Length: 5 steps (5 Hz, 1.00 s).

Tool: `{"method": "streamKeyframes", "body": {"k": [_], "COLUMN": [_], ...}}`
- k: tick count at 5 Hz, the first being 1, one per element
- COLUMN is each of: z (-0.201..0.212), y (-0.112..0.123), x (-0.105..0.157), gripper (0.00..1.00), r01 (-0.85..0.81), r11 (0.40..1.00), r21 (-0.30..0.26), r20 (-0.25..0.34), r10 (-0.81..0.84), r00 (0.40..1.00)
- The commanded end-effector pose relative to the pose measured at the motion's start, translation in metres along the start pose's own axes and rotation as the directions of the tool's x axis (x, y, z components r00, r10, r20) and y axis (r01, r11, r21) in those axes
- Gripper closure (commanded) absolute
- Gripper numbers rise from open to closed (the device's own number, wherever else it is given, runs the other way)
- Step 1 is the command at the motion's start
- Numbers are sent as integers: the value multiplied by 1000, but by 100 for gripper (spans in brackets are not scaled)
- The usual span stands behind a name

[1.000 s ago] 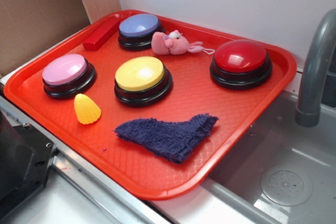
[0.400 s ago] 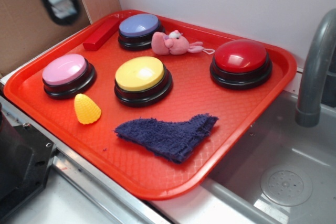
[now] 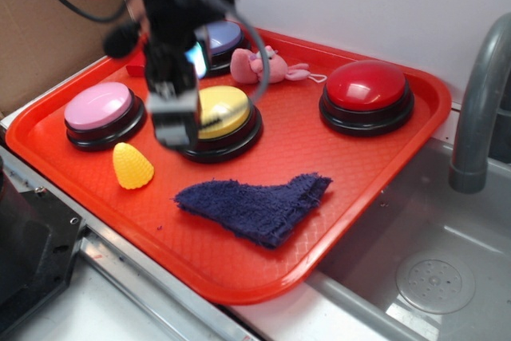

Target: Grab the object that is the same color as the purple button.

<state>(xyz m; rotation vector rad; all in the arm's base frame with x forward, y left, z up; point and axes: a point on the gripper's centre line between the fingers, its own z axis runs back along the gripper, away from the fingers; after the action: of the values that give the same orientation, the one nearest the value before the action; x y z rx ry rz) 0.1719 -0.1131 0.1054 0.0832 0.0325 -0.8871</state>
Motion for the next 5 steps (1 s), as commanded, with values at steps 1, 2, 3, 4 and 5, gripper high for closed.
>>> {"method": "streamKeyframes", "body": {"k": [1,2,3,4,5], "z": [-52,-71,-80,-90,-93], "y": [-9,-13,-19,-17,-15], "x": [2,5,5,0,1], "gripper": [0,0,0,0,100], "r01": [103,131,172,166,173], "r11": [994,988,978,976,973], "r21": [-35,-84,-119,-139,-154], "r20": [-43,-63,-78,-97,-101], "r10": [-105,-136,-182,-180,-190], "r00": [994,989,980,979,977]}}
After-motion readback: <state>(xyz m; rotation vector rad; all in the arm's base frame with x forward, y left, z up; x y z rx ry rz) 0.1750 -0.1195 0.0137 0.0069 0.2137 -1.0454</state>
